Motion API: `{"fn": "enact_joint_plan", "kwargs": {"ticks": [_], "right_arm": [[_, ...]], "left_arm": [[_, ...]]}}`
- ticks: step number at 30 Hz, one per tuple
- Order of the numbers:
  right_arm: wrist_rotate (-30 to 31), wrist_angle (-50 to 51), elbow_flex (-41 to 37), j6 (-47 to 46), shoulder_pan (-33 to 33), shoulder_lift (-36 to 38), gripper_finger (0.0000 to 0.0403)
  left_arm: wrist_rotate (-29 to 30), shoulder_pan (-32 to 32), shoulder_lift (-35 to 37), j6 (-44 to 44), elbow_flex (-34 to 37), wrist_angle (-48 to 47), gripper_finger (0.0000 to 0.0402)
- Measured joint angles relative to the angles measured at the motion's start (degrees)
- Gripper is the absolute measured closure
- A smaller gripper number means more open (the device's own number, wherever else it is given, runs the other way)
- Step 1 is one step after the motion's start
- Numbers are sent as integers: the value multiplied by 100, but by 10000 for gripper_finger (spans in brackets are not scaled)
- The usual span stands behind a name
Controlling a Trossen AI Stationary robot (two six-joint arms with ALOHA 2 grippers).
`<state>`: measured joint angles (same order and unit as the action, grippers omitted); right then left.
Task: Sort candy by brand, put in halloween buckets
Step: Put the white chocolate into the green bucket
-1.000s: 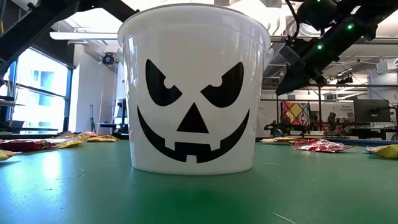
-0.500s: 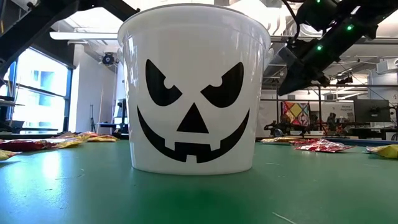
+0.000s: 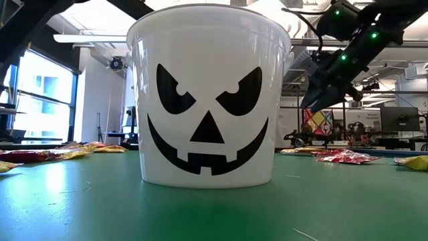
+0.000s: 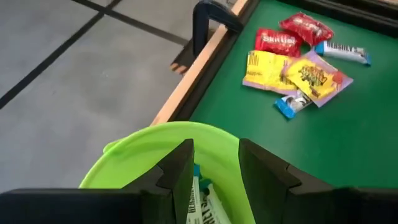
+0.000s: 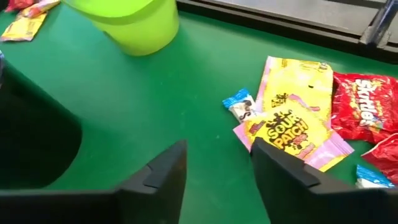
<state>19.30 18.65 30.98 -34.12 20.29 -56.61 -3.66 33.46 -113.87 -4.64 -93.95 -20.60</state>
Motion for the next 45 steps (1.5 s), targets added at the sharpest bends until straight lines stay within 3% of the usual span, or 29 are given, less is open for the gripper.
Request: {"fn": "enact_joint_plan", "kwargs": {"ticks": [7,15,25,38,45], "right_arm": [[-350,181,8,-31,505,0,188],[-416,2355,219,-1071,1015,-1,182],[-513,2109,-315,-900,1566,-147,182],[-235,1537,-651,-694,1557,-890,185],[-74,1483,-616,-746,1457,-1423,242]], "left_arm": [[12,-9,595,202,948,746,282],[118,-31,1623,204,2242,1348,282],[140,-12,2774,543,3750,1936,282],[160,-31,3275,805,4367,2078,282],[179,-95,3273,856,4367,2089,282]]}}
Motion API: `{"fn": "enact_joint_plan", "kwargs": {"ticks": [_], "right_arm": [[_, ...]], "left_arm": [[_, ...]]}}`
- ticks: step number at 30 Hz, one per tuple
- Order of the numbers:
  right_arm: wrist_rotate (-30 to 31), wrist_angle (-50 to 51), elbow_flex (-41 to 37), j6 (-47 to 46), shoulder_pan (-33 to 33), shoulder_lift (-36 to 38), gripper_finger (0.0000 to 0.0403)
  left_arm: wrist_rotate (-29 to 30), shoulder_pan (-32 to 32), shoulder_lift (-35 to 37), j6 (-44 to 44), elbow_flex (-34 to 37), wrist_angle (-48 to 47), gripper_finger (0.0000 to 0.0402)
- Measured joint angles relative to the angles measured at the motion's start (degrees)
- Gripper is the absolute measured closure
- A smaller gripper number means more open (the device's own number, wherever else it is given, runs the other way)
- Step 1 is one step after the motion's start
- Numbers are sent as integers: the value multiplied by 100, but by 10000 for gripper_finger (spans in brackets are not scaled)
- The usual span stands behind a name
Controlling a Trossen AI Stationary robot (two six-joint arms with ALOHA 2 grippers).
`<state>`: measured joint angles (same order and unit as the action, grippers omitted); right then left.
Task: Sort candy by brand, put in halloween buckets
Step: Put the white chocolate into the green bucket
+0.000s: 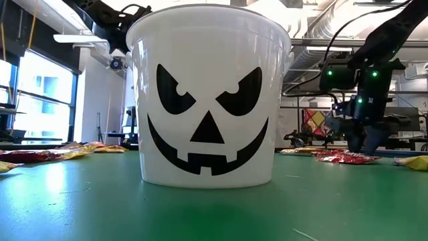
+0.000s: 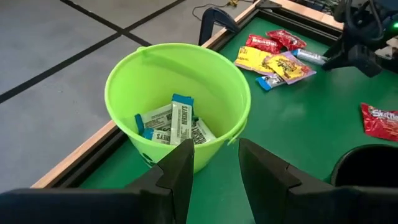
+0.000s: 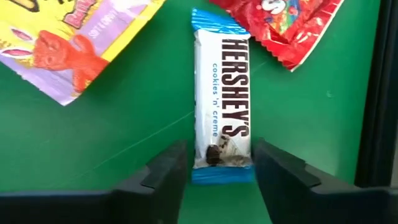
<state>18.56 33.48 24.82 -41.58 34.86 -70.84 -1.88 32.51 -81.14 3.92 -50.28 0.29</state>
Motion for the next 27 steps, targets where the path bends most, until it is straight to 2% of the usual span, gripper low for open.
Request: {"fn": "enact_joint_plan", "kwargs": {"ticks": [5,8,13,22,27], "right_arm": [[57,13,-11,-219,-188,-3,308],[75,40,-11,-406,-277,8,332],[-185,141,129,-485,-303,2,335],[-1338,269,636,-500,-298,-20,334],[-2089,127,684,-839,-298,-18,349]], "left_arm": [[95,-69,0,0,0,3,282],[97,-72,0,0,0,-3,282],[107,-73,0,-2,0,1,282],[108,-76,-2,-2,0,1,282],[108,-128,-5,-2,0,1,282]]}}
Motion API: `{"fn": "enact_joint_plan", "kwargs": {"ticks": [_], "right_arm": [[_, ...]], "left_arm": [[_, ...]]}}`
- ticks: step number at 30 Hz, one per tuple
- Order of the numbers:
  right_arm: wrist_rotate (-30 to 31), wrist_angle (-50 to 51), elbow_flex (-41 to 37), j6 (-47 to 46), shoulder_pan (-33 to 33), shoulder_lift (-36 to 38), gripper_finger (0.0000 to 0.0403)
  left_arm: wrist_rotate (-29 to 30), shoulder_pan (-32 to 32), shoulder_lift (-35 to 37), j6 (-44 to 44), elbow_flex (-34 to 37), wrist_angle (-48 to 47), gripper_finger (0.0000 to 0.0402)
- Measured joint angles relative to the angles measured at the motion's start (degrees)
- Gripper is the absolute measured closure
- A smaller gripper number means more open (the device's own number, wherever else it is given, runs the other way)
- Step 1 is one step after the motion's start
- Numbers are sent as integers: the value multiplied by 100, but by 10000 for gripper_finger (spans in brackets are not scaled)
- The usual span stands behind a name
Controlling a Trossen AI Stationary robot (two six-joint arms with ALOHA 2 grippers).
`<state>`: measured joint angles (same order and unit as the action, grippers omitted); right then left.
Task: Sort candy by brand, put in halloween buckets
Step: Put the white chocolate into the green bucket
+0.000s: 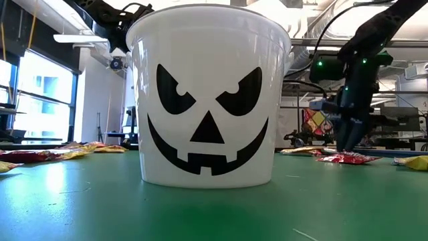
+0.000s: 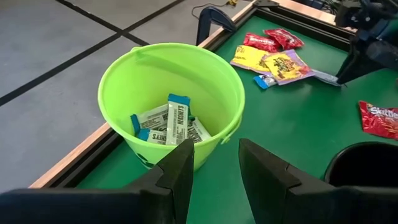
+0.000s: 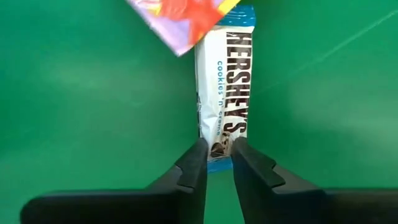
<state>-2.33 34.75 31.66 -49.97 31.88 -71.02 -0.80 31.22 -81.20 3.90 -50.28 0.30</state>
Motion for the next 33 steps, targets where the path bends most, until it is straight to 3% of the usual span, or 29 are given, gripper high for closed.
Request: {"fn": "enact_joint_plan", "kwargs": {"ticks": [10,19,28,33], "right_arm": [[-772,-528,4,23,-1,7,400],[-1035,-902,9,247,-15,9,403],[-1136,-1086,12,662,-24,420,403],[-615,-793,17,1316,-361,514,381]], "left_arm": [[-1,-179,-1,-2,0,0,282],[-1,-294,-1,-2,0,-1,282],[-2,-295,-1,0,-2,-2,282],[-4,-295,-1,0,-2,-4,282]]}}
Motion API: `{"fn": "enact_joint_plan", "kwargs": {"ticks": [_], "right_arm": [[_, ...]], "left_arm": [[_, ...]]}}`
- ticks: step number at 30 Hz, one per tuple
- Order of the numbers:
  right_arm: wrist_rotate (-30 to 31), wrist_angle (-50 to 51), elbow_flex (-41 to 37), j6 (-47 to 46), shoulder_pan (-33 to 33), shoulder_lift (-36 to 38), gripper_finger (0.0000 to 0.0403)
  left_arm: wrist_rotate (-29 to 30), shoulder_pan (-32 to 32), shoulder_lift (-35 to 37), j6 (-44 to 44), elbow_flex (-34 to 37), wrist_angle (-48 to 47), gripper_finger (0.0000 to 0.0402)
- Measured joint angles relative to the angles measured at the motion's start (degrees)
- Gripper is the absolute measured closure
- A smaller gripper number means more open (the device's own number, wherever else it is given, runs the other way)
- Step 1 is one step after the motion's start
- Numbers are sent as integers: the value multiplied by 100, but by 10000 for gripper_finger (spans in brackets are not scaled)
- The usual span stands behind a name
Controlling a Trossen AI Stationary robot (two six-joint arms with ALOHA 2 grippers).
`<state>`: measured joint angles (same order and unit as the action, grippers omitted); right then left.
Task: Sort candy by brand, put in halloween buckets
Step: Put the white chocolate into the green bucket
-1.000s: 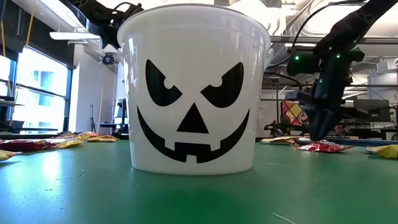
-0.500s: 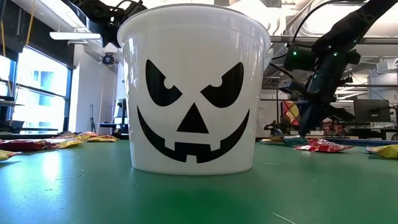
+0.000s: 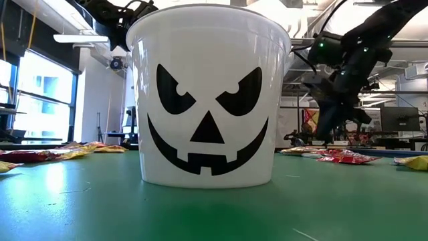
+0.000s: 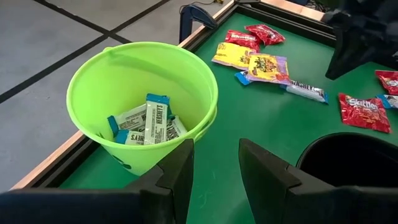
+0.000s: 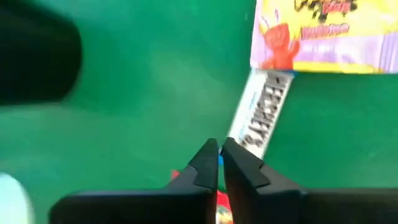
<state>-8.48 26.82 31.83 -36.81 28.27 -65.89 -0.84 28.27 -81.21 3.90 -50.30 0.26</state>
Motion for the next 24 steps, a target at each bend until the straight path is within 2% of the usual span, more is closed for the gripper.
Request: {"fn": "enact_joint_plan", "kwargs": {"ticks": [4,10,14,19,24], "right_arm": [[690,283,0,-96,-516,0,315],[2067,104,-124,-1446,-1230,-3,187],[2882,-188,-203,-2001,-1548,-162,125],[2941,-625,-205,-2133,-1580,-694,101],[2225,-1051,-200,-2158,-1383,-1290,105]], "left_arm": [[-36,-8,0,0,0,-10,282],[-37,-81,0,38,0,-37,282],[-22,-109,0,40,0,-38,282],[-11,-107,0,38,0,-41,282],[-9,-107,0,42,-2,-47,282]]}}
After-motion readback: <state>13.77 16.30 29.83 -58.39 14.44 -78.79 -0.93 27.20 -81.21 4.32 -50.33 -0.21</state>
